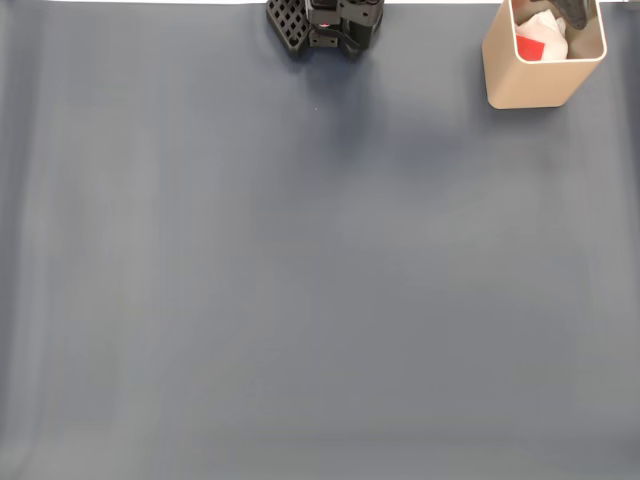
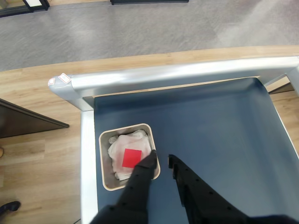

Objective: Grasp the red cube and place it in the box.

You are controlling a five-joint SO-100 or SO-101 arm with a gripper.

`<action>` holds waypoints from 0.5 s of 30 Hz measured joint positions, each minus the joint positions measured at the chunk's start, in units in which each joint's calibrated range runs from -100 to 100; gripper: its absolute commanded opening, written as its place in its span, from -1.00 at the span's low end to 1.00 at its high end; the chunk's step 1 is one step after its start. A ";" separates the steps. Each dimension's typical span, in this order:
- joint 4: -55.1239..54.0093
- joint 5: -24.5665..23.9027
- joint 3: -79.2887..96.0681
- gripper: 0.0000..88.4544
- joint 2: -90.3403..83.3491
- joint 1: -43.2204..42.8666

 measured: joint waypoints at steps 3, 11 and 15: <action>-0.81 0.24 0.00 -1.00 0.00 2.56; -3.82 0.15 0.00 -1.00 0.00 11.80; -4.71 -0.44 0.00 -1.00 0.00 17.36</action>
